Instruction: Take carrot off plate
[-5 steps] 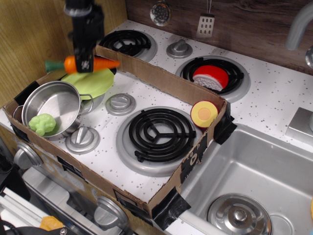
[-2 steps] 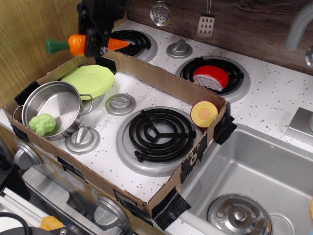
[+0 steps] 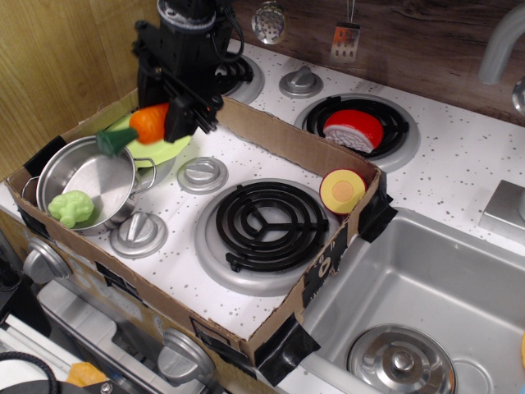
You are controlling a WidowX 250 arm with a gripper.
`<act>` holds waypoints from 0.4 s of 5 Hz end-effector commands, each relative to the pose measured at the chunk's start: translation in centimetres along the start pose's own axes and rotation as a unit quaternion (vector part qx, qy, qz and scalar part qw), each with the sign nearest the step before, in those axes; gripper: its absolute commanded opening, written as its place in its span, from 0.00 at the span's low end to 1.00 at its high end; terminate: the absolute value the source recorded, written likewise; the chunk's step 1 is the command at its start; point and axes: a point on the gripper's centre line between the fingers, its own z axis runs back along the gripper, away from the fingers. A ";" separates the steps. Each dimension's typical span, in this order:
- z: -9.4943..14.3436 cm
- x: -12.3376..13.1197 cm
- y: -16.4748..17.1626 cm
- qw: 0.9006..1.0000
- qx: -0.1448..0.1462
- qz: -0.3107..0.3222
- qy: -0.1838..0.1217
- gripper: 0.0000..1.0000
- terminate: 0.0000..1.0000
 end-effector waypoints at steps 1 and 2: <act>-0.1 0.5 -3.6 0.986 0.020 0.164 -0.021 0.00 0.00; -1.6 -0.2 -4.6 0.971 0.008 0.240 -0.001 0.00 0.00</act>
